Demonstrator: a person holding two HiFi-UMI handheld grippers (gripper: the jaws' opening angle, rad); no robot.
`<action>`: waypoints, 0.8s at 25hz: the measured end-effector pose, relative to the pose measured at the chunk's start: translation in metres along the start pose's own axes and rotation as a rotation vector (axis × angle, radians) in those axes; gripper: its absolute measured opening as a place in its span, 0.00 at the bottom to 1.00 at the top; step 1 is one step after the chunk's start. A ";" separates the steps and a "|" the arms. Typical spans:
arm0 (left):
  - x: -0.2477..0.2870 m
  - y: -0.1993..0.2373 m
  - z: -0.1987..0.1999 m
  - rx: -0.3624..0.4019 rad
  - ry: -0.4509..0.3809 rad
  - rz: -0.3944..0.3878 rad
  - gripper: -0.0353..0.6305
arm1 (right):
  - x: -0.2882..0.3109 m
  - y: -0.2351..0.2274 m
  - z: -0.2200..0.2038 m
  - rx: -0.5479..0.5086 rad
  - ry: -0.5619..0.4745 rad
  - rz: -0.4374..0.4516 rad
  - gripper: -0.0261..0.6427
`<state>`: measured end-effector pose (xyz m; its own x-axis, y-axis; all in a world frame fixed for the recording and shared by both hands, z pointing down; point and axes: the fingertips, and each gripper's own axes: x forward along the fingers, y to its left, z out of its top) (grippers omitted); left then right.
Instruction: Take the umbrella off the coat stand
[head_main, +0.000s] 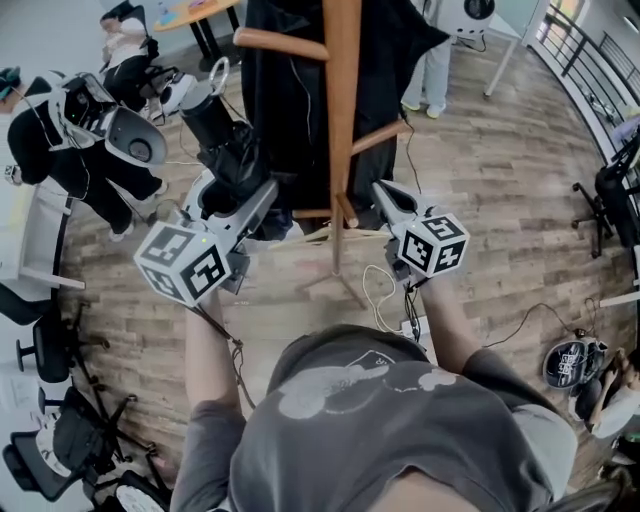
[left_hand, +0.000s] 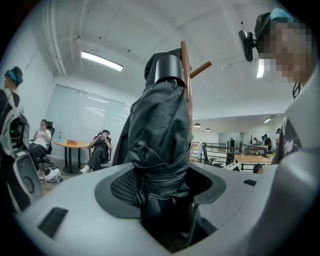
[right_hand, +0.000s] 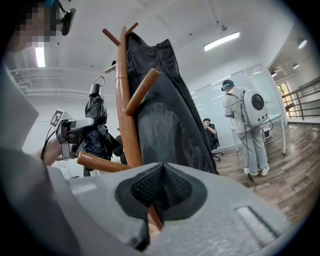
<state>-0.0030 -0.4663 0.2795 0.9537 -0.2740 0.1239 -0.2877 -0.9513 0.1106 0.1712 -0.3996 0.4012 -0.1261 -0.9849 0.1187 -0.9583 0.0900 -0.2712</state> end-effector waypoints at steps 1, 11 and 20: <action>-0.001 -0.001 -0.002 -0.007 -0.002 0.010 0.47 | -0.001 0.000 0.000 0.000 0.003 0.009 0.04; -0.024 -0.029 -0.035 -0.076 0.008 0.146 0.47 | -0.015 0.006 -0.006 -0.011 0.040 0.119 0.04; -0.048 -0.072 -0.070 -0.143 -0.002 0.272 0.47 | -0.041 0.014 -0.021 -0.031 0.090 0.233 0.04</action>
<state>-0.0344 -0.3749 0.3350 0.8399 -0.5166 0.1663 -0.5421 -0.8134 0.2109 0.1573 -0.3547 0.4124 -0.3655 -0.9201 0.1410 -0.9079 0.3190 -0.2718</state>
